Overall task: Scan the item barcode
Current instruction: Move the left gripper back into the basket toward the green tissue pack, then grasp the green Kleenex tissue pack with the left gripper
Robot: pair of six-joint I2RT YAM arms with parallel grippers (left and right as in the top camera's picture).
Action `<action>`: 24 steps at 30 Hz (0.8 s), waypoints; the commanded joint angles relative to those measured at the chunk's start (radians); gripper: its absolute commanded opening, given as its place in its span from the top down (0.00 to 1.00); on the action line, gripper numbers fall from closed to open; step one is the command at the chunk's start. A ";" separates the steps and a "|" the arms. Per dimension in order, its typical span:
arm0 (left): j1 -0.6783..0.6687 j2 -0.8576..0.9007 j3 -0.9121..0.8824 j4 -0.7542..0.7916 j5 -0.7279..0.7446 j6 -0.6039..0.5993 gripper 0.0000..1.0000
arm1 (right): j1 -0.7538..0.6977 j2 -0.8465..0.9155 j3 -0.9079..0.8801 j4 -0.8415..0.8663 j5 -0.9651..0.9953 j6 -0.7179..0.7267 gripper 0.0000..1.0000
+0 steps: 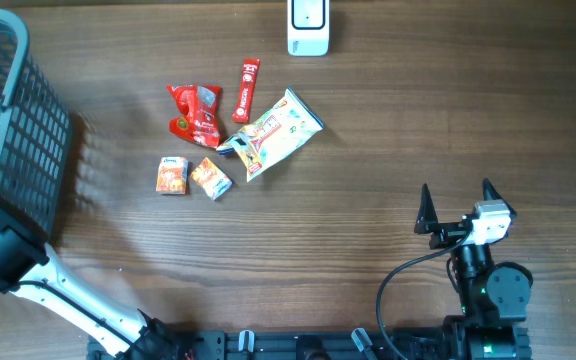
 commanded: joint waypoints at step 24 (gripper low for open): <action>0.073 0.014 -0.008 0.060 0.082 0.005 0.32 | 0.004 -0.007 -0.002 0.002 0.014 0.008 0.00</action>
